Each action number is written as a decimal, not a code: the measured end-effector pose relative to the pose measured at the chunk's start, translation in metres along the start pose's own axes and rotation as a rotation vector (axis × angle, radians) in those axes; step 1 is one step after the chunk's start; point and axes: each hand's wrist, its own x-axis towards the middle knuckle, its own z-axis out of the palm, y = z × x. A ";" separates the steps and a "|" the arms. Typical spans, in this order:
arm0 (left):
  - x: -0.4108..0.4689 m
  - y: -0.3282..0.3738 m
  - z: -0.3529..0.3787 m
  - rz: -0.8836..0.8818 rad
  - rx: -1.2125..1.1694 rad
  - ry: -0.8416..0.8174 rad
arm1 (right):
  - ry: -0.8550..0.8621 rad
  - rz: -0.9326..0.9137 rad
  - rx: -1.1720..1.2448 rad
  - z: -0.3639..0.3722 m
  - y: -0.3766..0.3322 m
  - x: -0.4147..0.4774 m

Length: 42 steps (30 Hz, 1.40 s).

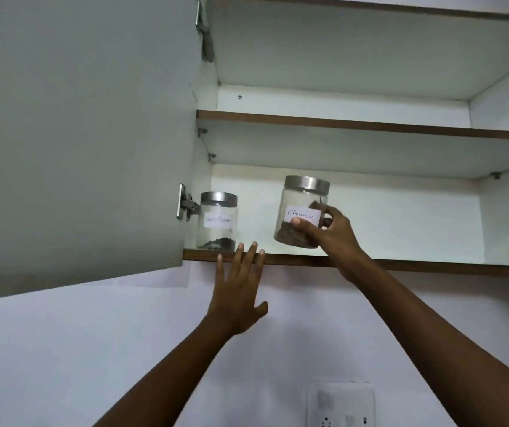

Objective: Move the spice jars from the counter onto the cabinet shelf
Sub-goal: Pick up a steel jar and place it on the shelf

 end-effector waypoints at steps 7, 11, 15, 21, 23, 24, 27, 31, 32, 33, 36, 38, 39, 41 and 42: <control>-0.001 -0.004 0.024 0.045 0.061 0.079 | -0.224 0.111 -0.057 0.035 0.031 0.041; 0.001 -0.010 0.032 0.064 0.084 0.091 | -0.364 0.156 -0.065 0.041 0.042 0.064; 0.004 -0.011 0.039 0.062 0.083 0.089 | -0.416 0.188 -0.132 0.054 0.043 0.070; 0.007 -0.016 0.044 0.070 0.069 0.089 | -0.433 0.175 -0.099 0.061 0.042 0.068; 0.007 -0.016 0.045 0.072 0.072 0.102 | -0.423 0.178 -0.114 0.062 0.042 0.067; 0.008 -0.015 0.045 0.073 0.069 0.105 | -0.419 0.179 -0.120 0.062 0.042 0.067; 0.006 -0.016 0.045 0.080 0.046 0.102 | -0.394 0.168 -0.140 0.063 0.040 0.064; 0.004 -0.016 0.042 0.083 0.028 0.093 | -0.325 0.150 -0.144 0.063 0.038 0.059; 0.004 -0.016 0.040 0.081 0.019 0.078 | -0.316 0.151 -0.146 0.063 0.037 0.058; 0.005 -0.016 0.038 0.079 0.014 0.066 | -0.312 0.151 -0.156 0.063 0.035 0.056; 0.005 -0.016 0.037 0.089 -0.008 0.059 | -0.328 0.135 -0.195 0.065 0.029 0.049; 0.006 -0.017 0.038 0.091 -0.015 0.042 | -0.324 0.124 -0.226 0.067 0.023 0.043; 0.007 -0.017 0.037 0.091 -0.018 0.026 | -0.289 0.124 -0.252 0.066 0.022 0.041; 0.007 -0.016 0.032 0.081 -0.006 0.002 | -0.168 0.137 -0.289 0.060 0.020 0.034; 0.007 -0.016 0.028 0.072 0.022 -0.012 | -0.116 0.140 -0.278 0.056 0.020 0.028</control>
